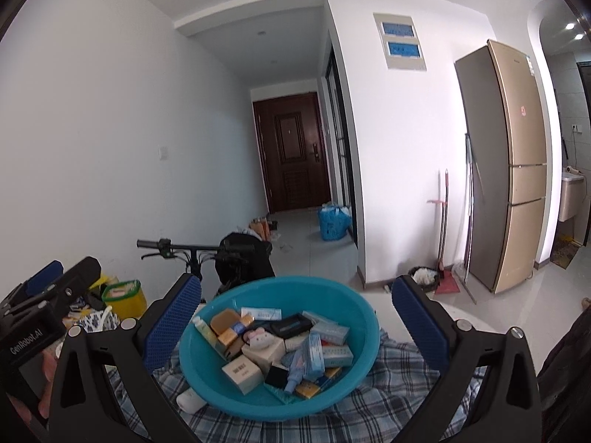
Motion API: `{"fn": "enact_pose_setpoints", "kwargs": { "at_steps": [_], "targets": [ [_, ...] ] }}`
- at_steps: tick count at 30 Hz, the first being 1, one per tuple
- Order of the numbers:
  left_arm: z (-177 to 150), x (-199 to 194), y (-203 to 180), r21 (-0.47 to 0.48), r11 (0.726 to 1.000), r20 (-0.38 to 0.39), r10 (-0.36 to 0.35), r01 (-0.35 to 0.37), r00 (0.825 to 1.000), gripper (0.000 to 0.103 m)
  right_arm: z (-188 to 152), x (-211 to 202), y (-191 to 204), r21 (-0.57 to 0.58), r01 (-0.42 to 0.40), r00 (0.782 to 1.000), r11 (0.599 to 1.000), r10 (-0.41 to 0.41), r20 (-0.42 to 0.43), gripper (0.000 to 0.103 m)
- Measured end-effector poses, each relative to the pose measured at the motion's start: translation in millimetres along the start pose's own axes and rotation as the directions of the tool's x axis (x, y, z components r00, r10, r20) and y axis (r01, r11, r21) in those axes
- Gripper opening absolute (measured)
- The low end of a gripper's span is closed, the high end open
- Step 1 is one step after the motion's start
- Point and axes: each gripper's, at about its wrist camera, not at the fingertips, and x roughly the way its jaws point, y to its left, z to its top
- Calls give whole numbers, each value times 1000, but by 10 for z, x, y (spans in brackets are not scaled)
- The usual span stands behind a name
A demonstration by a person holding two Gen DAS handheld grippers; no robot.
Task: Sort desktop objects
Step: 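Lower the left tool toward the white bottle lying on the plaid cloth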
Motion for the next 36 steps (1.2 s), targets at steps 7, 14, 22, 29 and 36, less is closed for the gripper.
{"fn": "enact_pose_setpoints", "kwargs": {
  "at_steps": [7,14,22,29,36],
  "targets": [
    [-212,167,106,13,999,-77,42,-41,996,103,-237,174,-26,3,25,995,1000,-24,-101,103],
    [-449,252,107,28,999,-151,36,-32,988,103,-431,318,-69,11,30,984,999,-28,-175,103],
    [-776,442,153,7,1000,-280,24,-23,960,103,-654,465,-68,0,51,967,999,-49,-250,103],
    [-1068,595,225,22,999,-377,55,-50,924,103,-790,574,-15,-18,47,953,999,-51,-300,103],
    [-1370,670,344,15,998,-469,66,-67,881,103,-914,633,66,-21,17,938,1000,-23,-347,103]
  ]
}}
